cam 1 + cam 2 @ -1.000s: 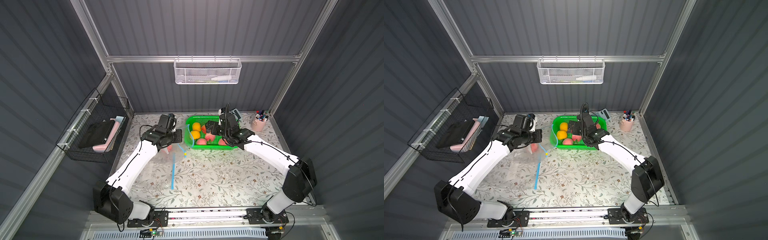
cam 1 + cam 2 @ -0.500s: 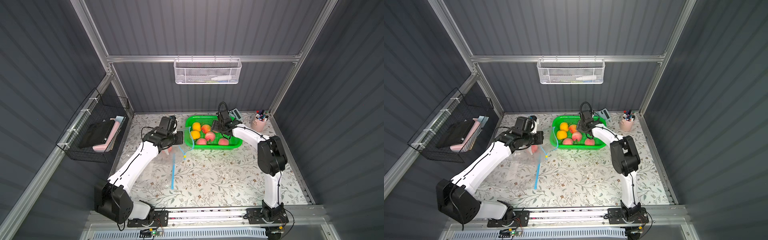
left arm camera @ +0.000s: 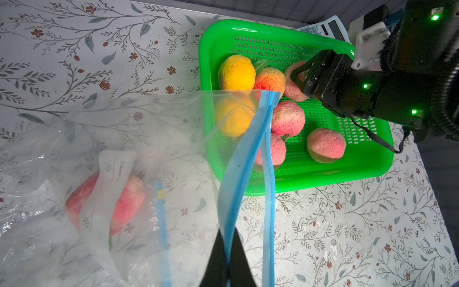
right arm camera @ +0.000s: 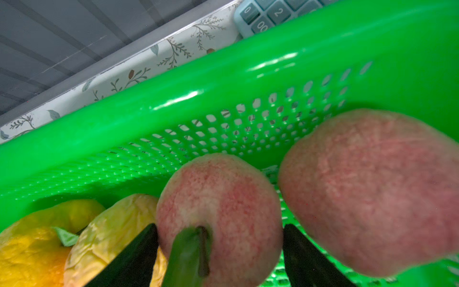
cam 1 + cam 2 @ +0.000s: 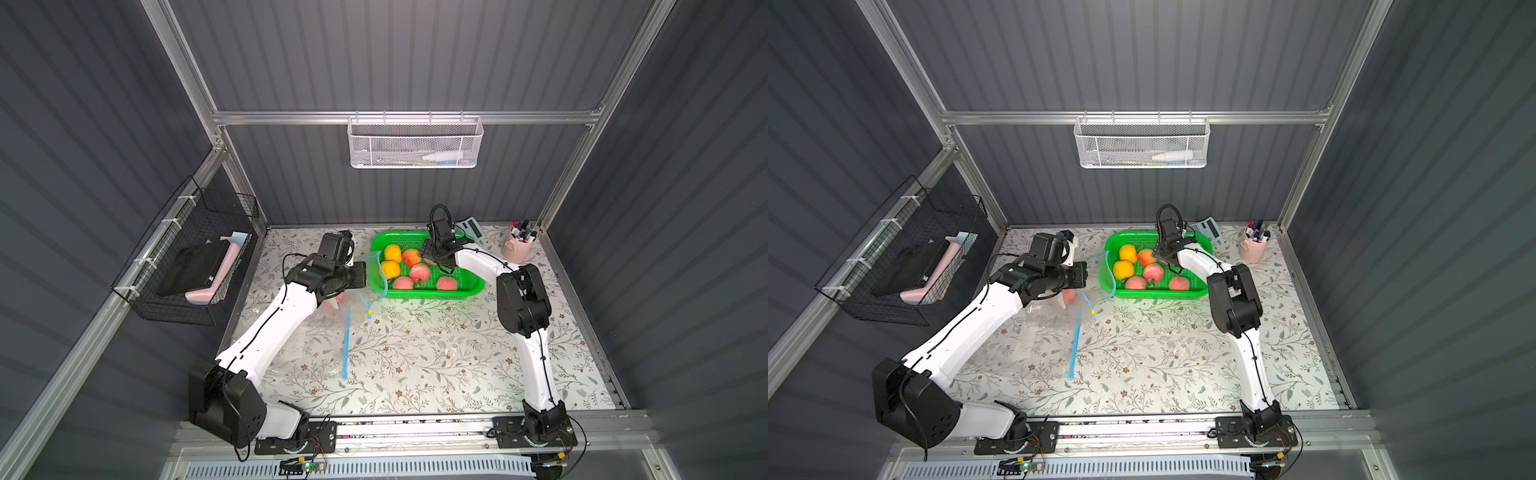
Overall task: Place the peach in a zip-top bag and seal the zipper
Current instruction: Pick up the peach from the basket, then place the peach in the zipper food storage bag.
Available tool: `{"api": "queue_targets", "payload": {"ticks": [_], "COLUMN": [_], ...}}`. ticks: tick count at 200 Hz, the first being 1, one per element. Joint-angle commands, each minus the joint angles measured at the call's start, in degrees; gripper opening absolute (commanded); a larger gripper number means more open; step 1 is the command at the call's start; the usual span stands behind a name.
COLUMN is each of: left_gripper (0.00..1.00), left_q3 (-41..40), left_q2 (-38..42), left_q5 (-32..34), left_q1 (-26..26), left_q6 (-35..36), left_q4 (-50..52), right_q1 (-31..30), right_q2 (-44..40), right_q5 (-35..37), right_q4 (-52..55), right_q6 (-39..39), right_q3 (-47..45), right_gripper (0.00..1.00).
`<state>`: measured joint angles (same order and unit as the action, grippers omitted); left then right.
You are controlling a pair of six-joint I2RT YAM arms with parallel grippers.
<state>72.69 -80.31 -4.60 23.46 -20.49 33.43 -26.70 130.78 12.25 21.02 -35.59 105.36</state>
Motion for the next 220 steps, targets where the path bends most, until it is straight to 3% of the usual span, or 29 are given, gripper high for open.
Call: {"api": "queue_targets", "payload": {"ticks": [1, 33, 57, 107, 161, 220], "left_gripper": [0.00, 0.00, 0.00, 0.00, 0.00, 0.00], "left_q3": [-0.01, -0.07, -0.18, 0.35, 0.13, 1.10], "left_q2": [-0.32, -0.38, -0.42, -0.95, -0.67, 0.11], "left_q5": [-0.61, -0.80, -0.98, -1.71, -3.01, -4.84], "left_q1": [-0.35, -0.35, -0.37, -0.35, -0.35, -0.35], "left_q6": [0.13, 0.15, 0.08, -0.12, -0.46, -0.55], "left_q4": [-0.21, -0.32, -0.51, -1.17, -1.42, -0.87], "right_q1": [0.58, 0.95, 1.03, 1.18, 1.19, 0.99], "right_q2": [2.02, 3.63, 3.30, -3.34, -20.62, -38.40], "right_q5": [0.01, -1.28, -2.41, -3.85, -11.40, -31.30], "right_q4": [0.62, 1.16, 1.39, 3.72, -3.20, -12.84], "right_q6": [0.09, 0.92, 1.67, 1.99, 4.41, 5.58], "right_q3": [1.64, 3.38, 3.65, 2.75, -15.15, -31.61], "right_gripper": [0.80, 0.78, 0.69, 0.64, 0.64, 0.64]}}
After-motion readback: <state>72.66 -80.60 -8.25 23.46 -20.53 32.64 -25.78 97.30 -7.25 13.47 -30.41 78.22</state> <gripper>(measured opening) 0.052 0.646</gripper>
